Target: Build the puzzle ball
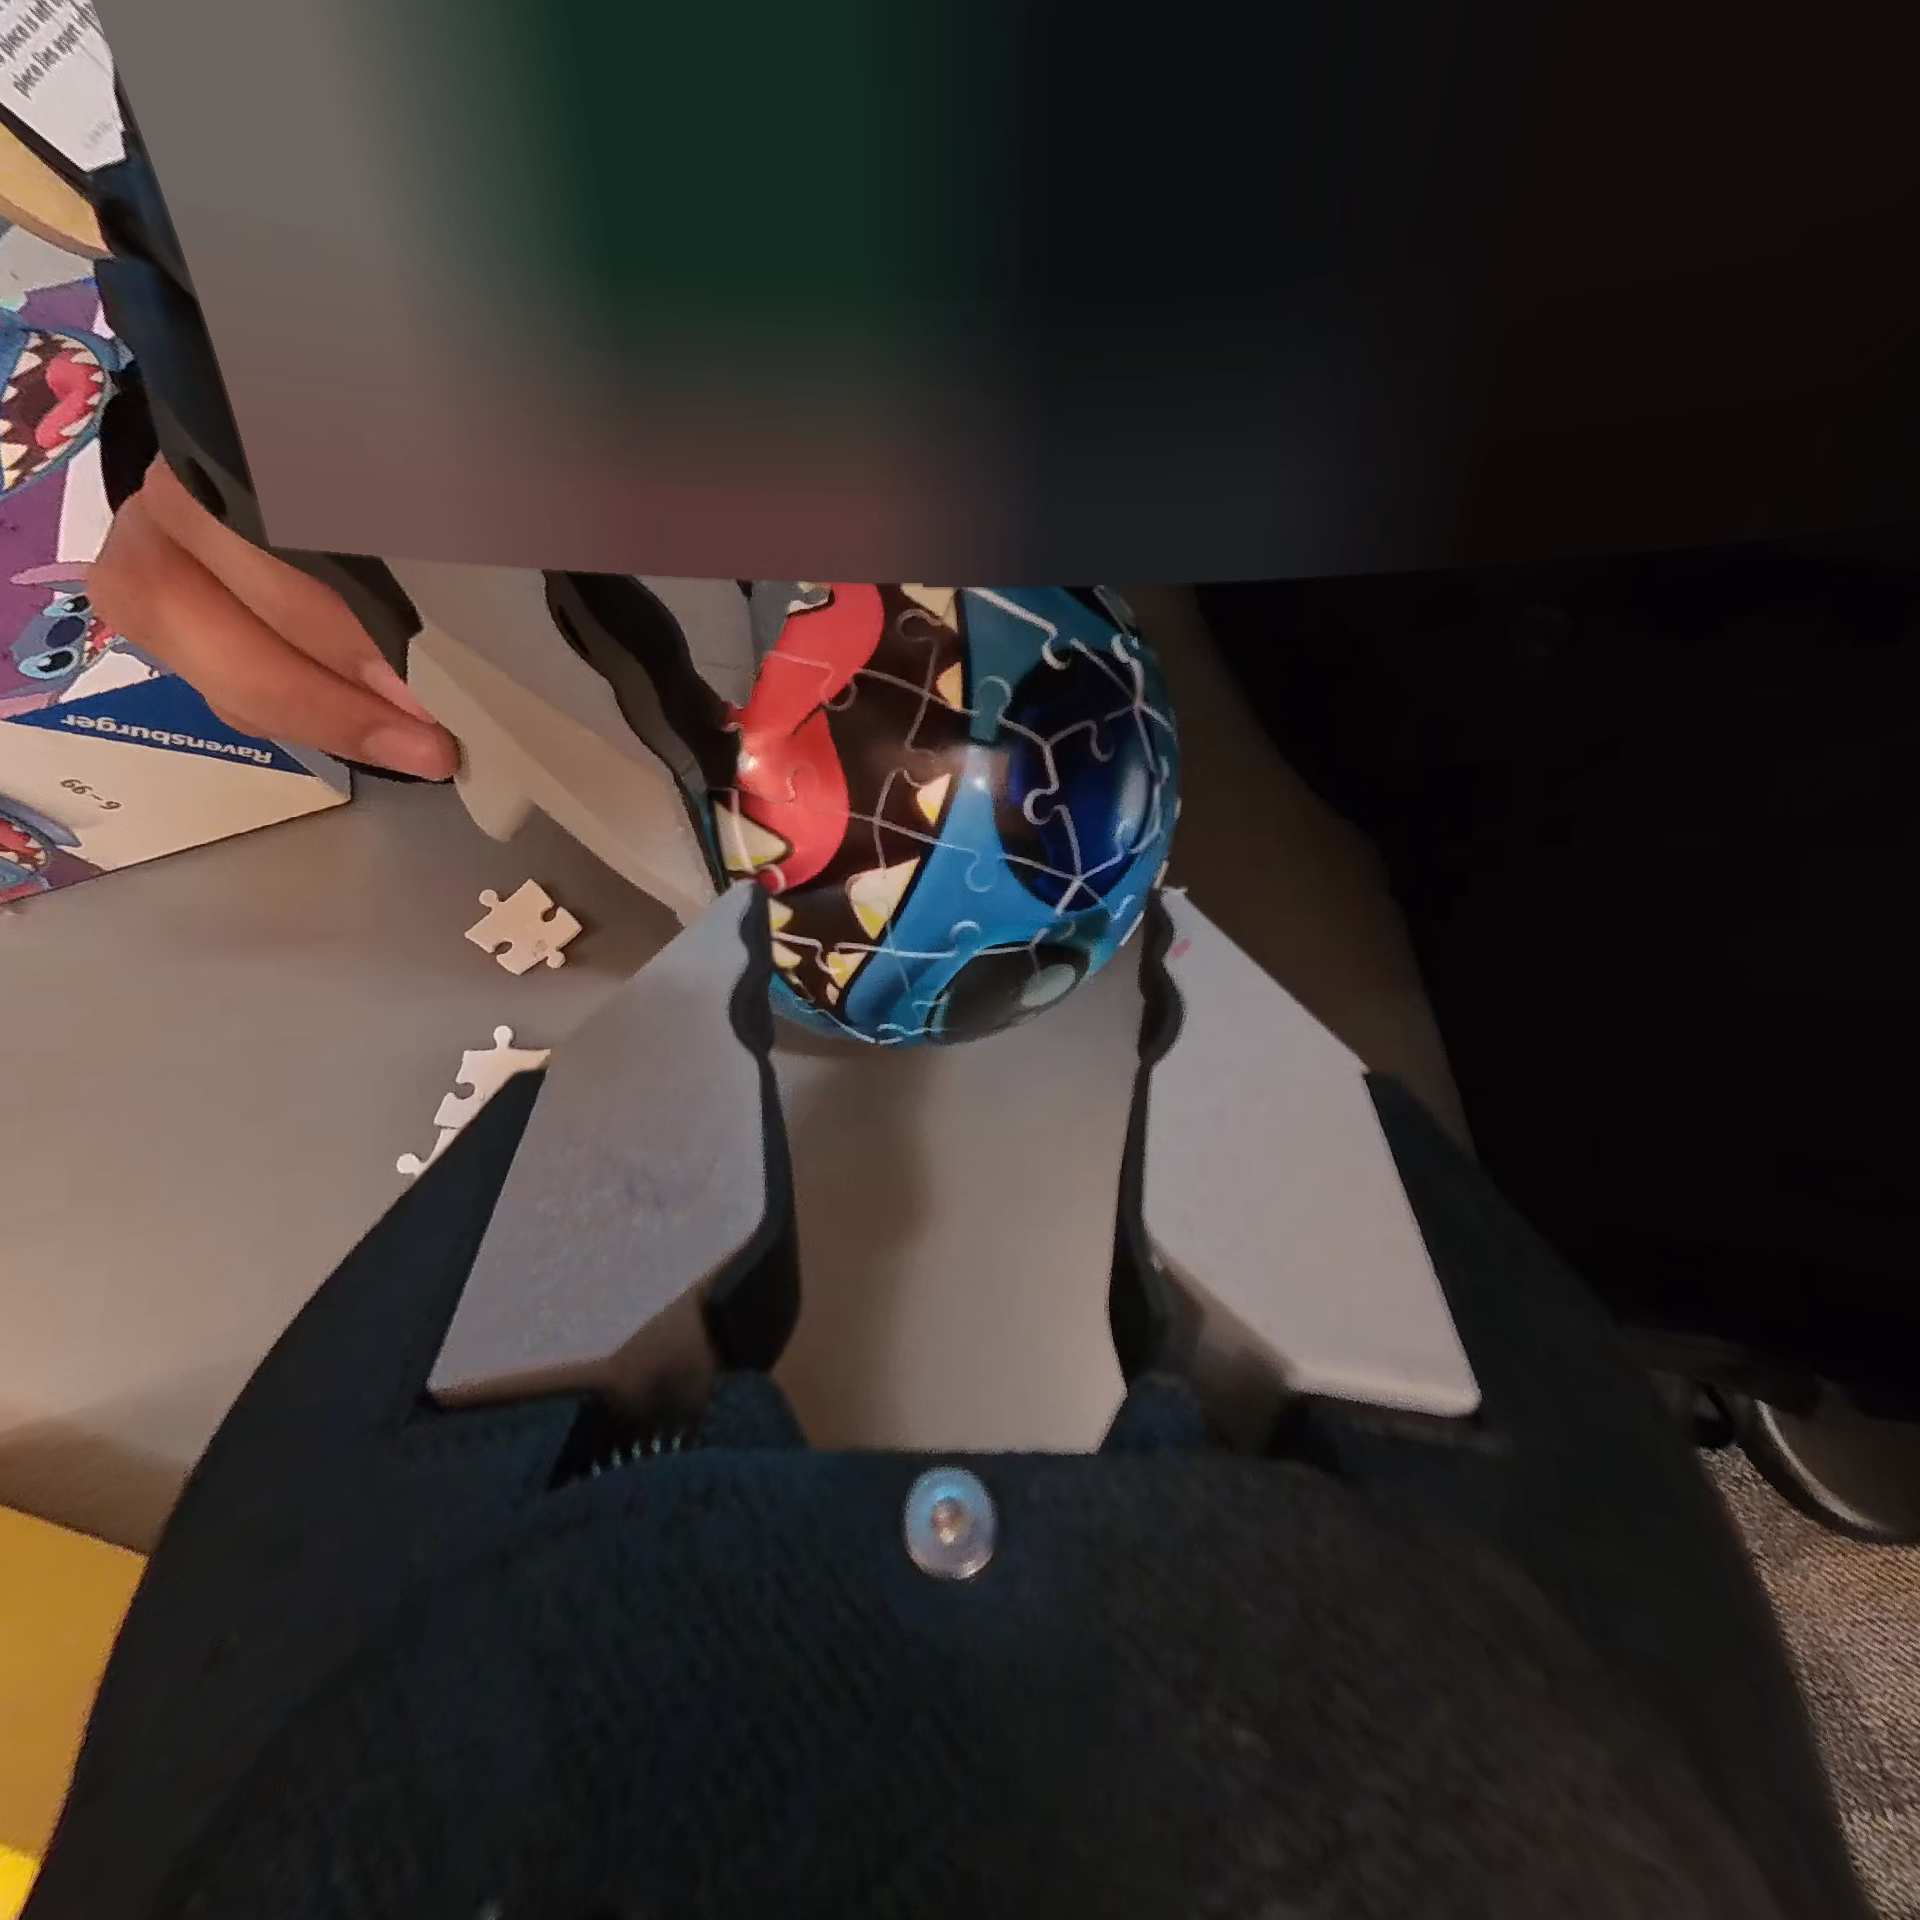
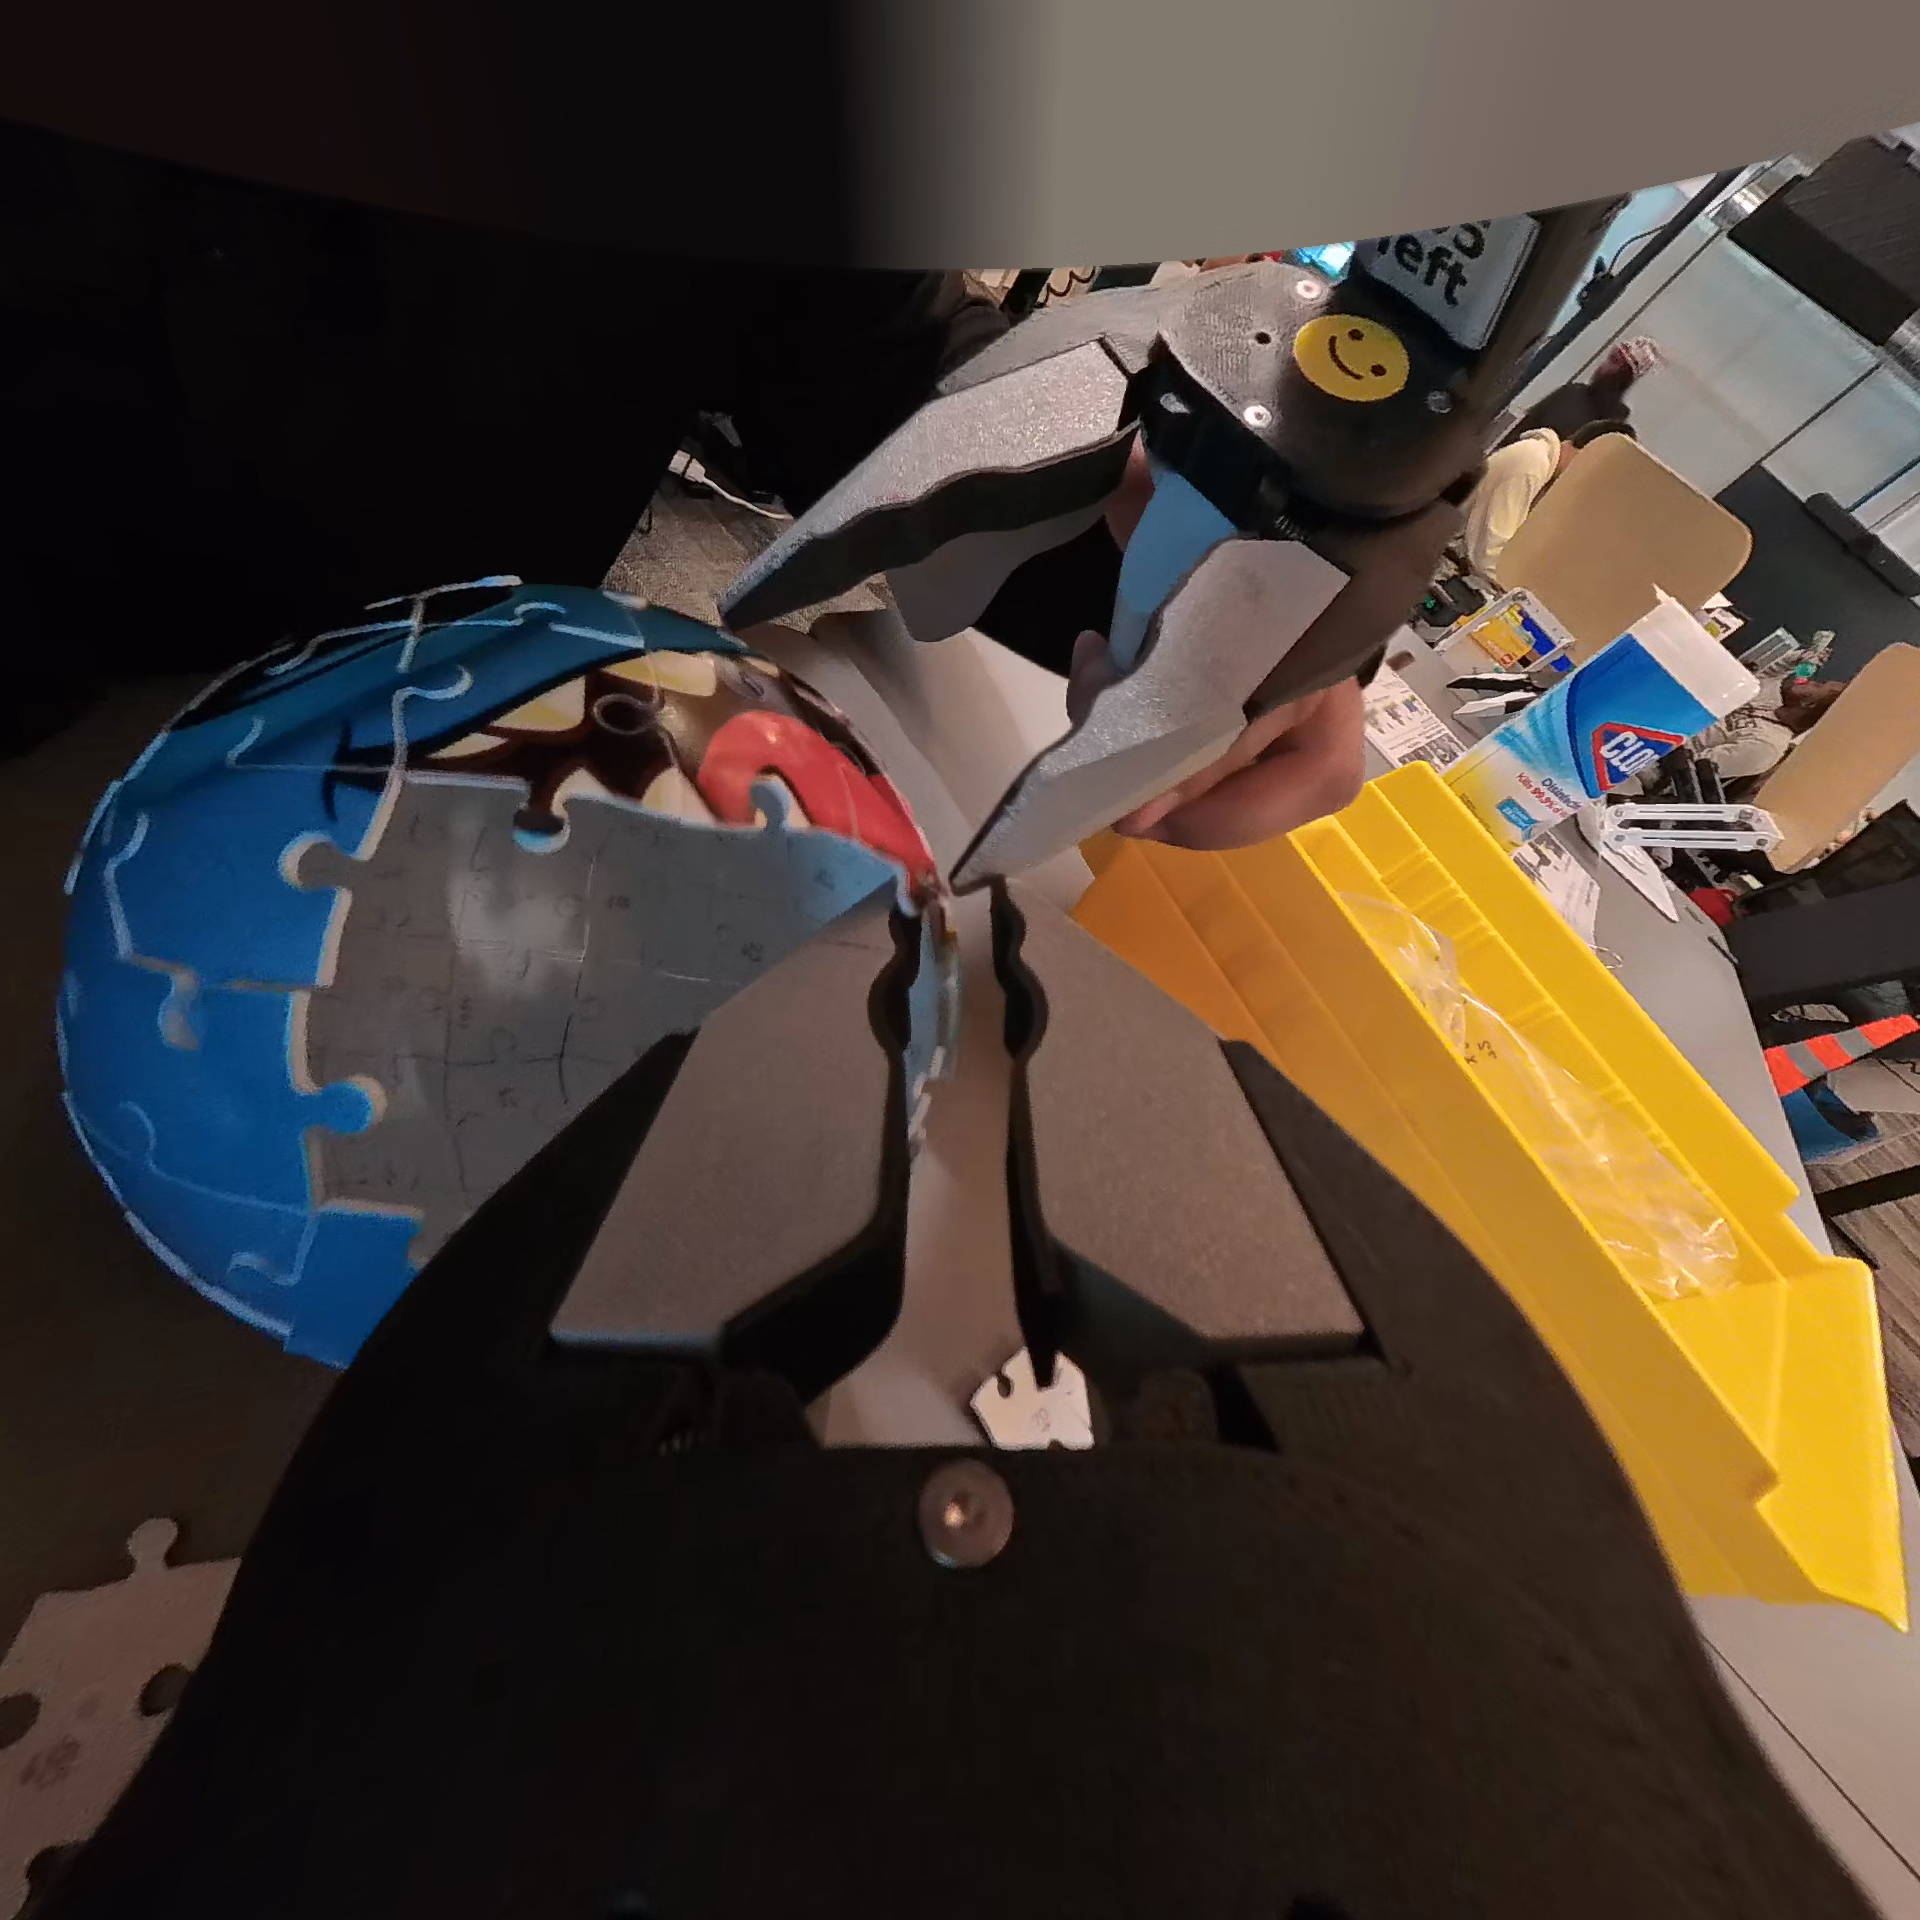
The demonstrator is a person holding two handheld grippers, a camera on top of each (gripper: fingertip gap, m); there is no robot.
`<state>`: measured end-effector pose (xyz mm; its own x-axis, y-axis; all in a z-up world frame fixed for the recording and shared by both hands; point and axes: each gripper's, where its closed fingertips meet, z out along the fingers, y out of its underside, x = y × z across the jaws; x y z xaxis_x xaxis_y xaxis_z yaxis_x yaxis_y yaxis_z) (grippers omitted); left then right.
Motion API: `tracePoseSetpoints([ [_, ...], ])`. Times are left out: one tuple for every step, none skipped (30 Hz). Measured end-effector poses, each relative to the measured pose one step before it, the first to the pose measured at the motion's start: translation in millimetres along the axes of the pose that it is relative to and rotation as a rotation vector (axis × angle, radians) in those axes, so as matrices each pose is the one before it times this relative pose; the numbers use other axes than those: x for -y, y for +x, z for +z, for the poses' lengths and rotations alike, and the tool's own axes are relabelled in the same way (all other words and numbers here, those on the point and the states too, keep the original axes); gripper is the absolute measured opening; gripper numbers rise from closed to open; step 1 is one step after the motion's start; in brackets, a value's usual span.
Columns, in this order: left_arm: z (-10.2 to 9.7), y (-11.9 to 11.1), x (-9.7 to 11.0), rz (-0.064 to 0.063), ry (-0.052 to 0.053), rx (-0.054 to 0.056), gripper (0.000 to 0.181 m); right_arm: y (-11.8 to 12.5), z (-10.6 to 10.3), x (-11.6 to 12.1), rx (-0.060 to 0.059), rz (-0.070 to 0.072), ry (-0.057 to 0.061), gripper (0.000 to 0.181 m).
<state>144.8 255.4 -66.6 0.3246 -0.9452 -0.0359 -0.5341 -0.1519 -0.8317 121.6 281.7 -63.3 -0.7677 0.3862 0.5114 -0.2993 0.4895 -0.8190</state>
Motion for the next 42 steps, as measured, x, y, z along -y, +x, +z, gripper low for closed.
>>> tracePoseSetpoints([
  [0.28, 0.08, -0.25, 0.0000, 0.0005, -0.0012, 0.069, -0.19, 0.07, -0.58, -0.0004, -0.0021, -0.0031, 0.009],
  [0.49, 0.24, 0.11, -0.0006, 0.0028, -0.0011, 0.069, -0.16, 0.06, -0.14, 0.0003, 0.0001, 0.0002, 0.009],
  [0.31, 0.06, 0.21, -0.0002, 0.0026, 0.0013, 0.069, -0.14, -0.19, -0.03, 0.0005, 0.0010, 0.0003, 0.009],
  [0.03, 0.13, -0.21, 0.0013, -0.0013, 0.0009, 0.070, 0.24, -0.17, 0.01, -0.0008, 0.0000, 0.0002, 0.009],
  [-0.13, 0.07, -0.15, 0.0014, -0.0021, 0.0013, 0.070, 0.17, -0.15, 0.04, -0.0006, 0.0007, 0.0004, 0.009],
  [-0.35, 0.20, 0.24, 0.0011, 0.0010, 0.0017, 0.070, 0.04, 0.01, -0.04, 0.0007, 0.0014, 0.0008, 0.009],
  [-0.46, 0.50, 0.48, 0.0006, 0.0031, -0.0015, 0.069, 0.01, 0.01, -0.15, 0.0000, 0.0008, 0.0001, 0.009],
  [-0.30, 0.46, 0.47, -0.0001, 0.0031, -0.0013, 0.069, -0.02, -0.10, -0.05, -0.0002, -0.0005, -0.0006, 0.009],
  [-0.37, 0.51, 0.47, -0.0004, 0.0024, -0.0022, 0.069, 0.14, -0.03, 0.01, -0.0008, -0.0018, -0.0014, 0.009],
  [-0.23, 0.66, 0.26, -0.0001, 0.0017, -0.0032, 0.069, 0.04, -0.14, 0.04, -0.0004, -0.0018, -0.0011, 0.009],
  [0.11, 0.34, -0.08, 0.0003, -0.0004, -0.0023, 0.068, -0.07, -0.09, 0.23, 0.0007, 0.0001, 0.0003, 0.009],
  [0.39, -0.23, -0.45, 0.0006, -0.0036, 0.0005, 0.068, -0.02, -0.03, 0.20, 0.0005, 0.0007, 0.0003, 0.009],
  [0.06, -0.42, 0.03, 0.0019, -0.0014, 0.0011, 0.068, -0.03, 0.05, 0.00, 0.0001, -0.0004, -0.0003, 0.009],
  [0.21, -0.02, 0.12, -0.0002, -0.0027, -0.0014, 0.068, -0.19, 0.09, 0.11, 0.0003, -0.0002, -0.0002, 0.009],
  [0.07, 0.01, 0.04, -0.0005, -0.0038, -0.0015, 0.068, -0.12, 0.10, 0.13, 0.0006, 0.0000, -0.0004, 0.009],
  [-0.03, 0.23, -0.19, 0.0014, -0.0045, -0.0013, 0.068, 0.00, 0.06, 0.18, 0.0004, -0.0004, -0.0006, 0.009],
  [0.01, 0.29, -0.13, 0.0026, -0.0042, -0.0007, 0.069, -0.04, 0.05, -0.01, 0.0002, -0.0005, -0.0004, 0.009],
  [0.12, 0.26, -0.03, 0.0014, -0.0040, -0.0004, 0.069, 0.12, 0.04, 0.07, 0.0000, 0.0002, 0.0002, 0.010],
  [0.01, 0.36, -0.14, 0.0007, -0.0044, -0.0010, 0.069, -0.01, 0.06, -0.02, 0.0004, 0.0006, 0.0001, 0.010],
  [-0.03, 0.33, -0.02, 0.0009, -0.0042, -0.0009, 0.070, 0.03, 0.09, 0.03, 0.0007, 0.0011, 0.0000, 0.010],
  [0.04, 0.14, -0.07, 0.0015, -0.0040, 0.0002, 0.070, 0.06, 0.02, 0.03, 0.0002, 0.0007, -0.0002, 0.010],
  [0.12, 0.09, -0.01, 0.0025, -0.0039, 0.0003, 0.070, 0.08, 0.21, 0.05, 0.0003, 0.0000, -0.0005, 0.011],
  [-0.03, 0.13, -0.23, 0.0031, -0.0039, 0.0006, 0.069, -0.03, 0.16, -0.01, 0.0002, 0.0002, -0.0015, 0.011],
  [-0.04, -0.01, -0.09, 0.0031, -0.0037, 0.0009, 0.069, 0.20, 0.10, 0.01, -0.0009, -0.0001, -0.0020, 0.011],
  [-0.03, 0.03, -0.21, 0.0022, -0.0036, 0.0002, 0.069, 0.05, 0.13, 0.12, -0.0009, -0.0015, -0.0013, 0.011],
  [-0.14, 0.00, -0.08, 0.0018, -0.0025, -0.0005, 0.069, -0.19, 0.16, 0.05, -0.0011, -0.0021, -0.0005, 0.011],
  [-0.01, 0.08, -0.01, 0.0010, -0.0015, -0.0006, 0.069, -0.24, 0.13, 0.25, -0.0011, -0.0018, 0.0010, 0.011],
  [0.00, 0.00, 0.01, 0.0001, 0.0001, 0.0000, 0.069, -0.59, 0.14, 0.24, 0.0001, -0.0013, 0.0023, 0.010],
  [-0.04, 0.13, 0.05, -0.0005, 0.0009, -0.0002, 0.068, -0.40, 0.12, 0.16, -0.0003, -0.0015, 0.0023, 0.009],
  [-0.02, -0.03, -0.05, -0.0004, 0.0010, 0.0000, 0.068, -0.02, 0.06, -0.07, -0.0026, -0.0031, 0.0012, 0.008],
  [0.00, -0.07, 0.05, -0.0004, 0.0007, -0.0002, 0.068, 0.12, 0.12, 0.09, -0.0032, -0.0036, 0.0005, 0.008],
  [-0.05, 0.02, -0.01, 0.0001, 0.0004, -0.0004, 0.067, 0.02, 0.05, 0.07, -0.0022, -0.0018, 0.0003, 0.008],
  [0.01, -0.30, 0.03, 0.0000, 0.0004, 0.0006, 0.067, 0.11, -0.02, 0.17, -0.0025, -0.0011, 0.0008, 0.008],
  [-0.02, -0.39, 0.09, -0.0010, 0.0001, 0.0003, 0.066, 0.18, -0.01, 0.03, -0.0032, -0.0015, 0.0013, 0.008],
  [0.09, -0.37, 0.13, -0.0011, -0.0005, 0.0007, 0.065, 0.07, -0.17, 0.10, -0.0026, -0.0010, 0.0013, 0.008],
  [0.00, -0.18, 0.02, -0.0003, -0.0010, 0.0002, 0.065, 0.20, -0.02, -0.04, -0.0025, 0.0002, 0.0010, 0.009],
  [-0.03, -0.11, 0.00, 0.0004, -0.0011, 0.0000, 0.064, 0.11, 0.00, 0.15, -0.0016, 0.0005, 0.0008, 0.009],
  [-0.02, -0.49, 0.13, -0.0004, -0.0009, 0.0018, 0.063, 0.03, 0.06, 0.07, 0.0000, 0.0012, 0.0011, 0.009],
  [-0.03, -0.19, -0.04, 0.0001, -0.0015, 0.0001, 0.062, 0.16, 0.08, 0.09, -0.0006, 0.0024, 0.0009, 0.009],
  [-0.17, -0.06, -0.02, 0.0007, -0.0015, -0.0013, 0.062, 0.15, 0.07, 0.08, -0.0005, 0.0023, 0.0008, 0.010],
  [-0.09, 0.05, 0.09, 0.0003, -0.0008, -0.0026, 0.062, -0.11, 0.02, 0.14, 0.0005, 0.0010, 0.0014, 0.010],
  [-0.07, 0.14, 0.28, 0.0007, -0.0003, -0.0026, 0.062, -0.05, 0.08, 0.30, 0.0005, 0.0004, 0.0016, 0.010],
])
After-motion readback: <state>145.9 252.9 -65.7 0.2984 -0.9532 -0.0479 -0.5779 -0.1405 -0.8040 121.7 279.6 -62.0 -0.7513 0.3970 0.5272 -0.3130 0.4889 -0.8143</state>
